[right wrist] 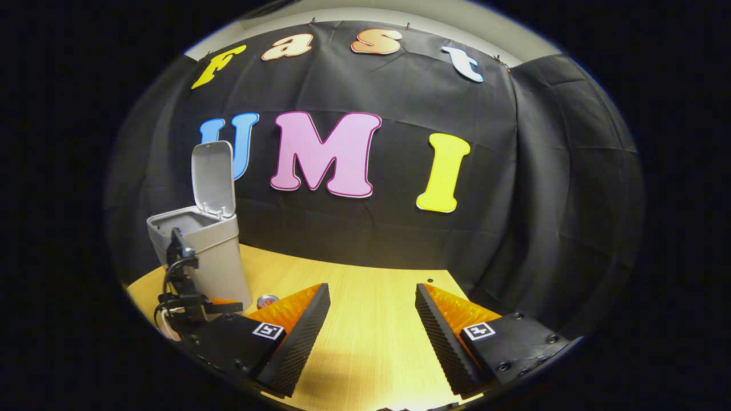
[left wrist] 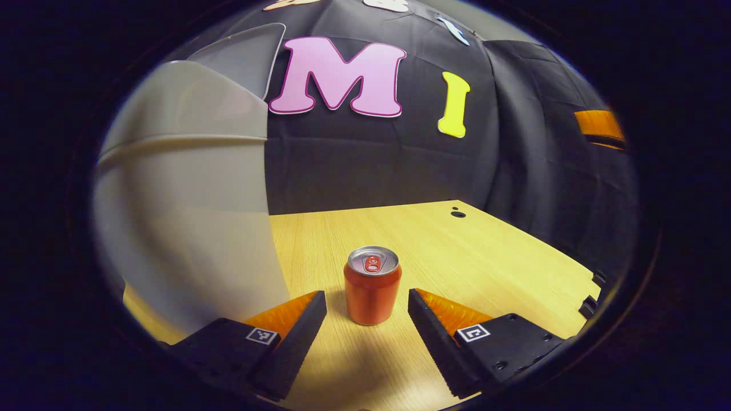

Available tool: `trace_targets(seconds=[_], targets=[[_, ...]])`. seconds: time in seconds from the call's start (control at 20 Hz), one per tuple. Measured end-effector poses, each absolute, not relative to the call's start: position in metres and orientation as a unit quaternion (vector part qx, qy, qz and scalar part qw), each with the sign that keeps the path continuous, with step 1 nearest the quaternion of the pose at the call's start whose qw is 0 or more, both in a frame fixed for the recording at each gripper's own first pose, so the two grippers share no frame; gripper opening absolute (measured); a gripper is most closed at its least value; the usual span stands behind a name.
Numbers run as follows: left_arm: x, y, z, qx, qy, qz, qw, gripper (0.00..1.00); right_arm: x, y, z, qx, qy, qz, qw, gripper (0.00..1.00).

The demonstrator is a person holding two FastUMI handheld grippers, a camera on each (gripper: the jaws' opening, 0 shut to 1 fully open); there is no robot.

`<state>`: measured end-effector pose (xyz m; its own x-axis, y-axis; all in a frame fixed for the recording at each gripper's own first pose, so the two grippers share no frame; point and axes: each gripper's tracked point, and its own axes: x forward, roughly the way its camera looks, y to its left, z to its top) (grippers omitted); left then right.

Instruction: Press the lid of the desktop garbage bin to open it, pick up the crumpled paper on the desktop and throw it into the bin, then pick up the pop can on the desktop and drop it into the bin, and finally close the garbage bin lid.

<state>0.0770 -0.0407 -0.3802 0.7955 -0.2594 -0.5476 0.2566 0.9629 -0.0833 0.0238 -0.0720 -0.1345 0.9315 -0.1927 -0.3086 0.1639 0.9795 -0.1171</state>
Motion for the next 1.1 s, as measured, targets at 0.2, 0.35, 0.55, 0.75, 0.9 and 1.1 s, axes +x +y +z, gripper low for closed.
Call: trace_targets(seconds=[0.2,0.35,0.55,0.75,0.9,1.1], targets=[[0.099,-0.046,-0.402,-0.001,0.281,-0.132,0.95,0.99,0.006,-0.066,-0.167,-0.054,0.181,-0.082,0.978,0.97],[0.112,-0.053,-0.413,-0.001,0.276,-0.136,0.952,0.99,0.001,-0.063,-0.187,-0.032,0.195,-0.088,0.976,0.97],[0.12,-0.063,-0.421,0.001,0.272,-0.142,0.952,0.99,-0.011,-0.072,-0.2,-0.022,0.213,-0.098,0.972,0.97],[0.121,-0.063,-0.422,0.011,0.275,-0.138,0.951,0.9,-0.01,-0.082,-0.202,-0.022,0.221,-0.1,0.97,0.98],[0.122,-0.068,-0.405,0.015,0.269,-0.144,0.952,0.89,-0.009,-0.085,-0.198,-0.014,0.225,-0.107,0.968,0.97],[0.122,-0.084,-0.332,0.016,0.23,-0.169,0.958,0.89,0.0,-0.083,-0.177,-0.008,0.221,-0.113,0.969,0.97]])
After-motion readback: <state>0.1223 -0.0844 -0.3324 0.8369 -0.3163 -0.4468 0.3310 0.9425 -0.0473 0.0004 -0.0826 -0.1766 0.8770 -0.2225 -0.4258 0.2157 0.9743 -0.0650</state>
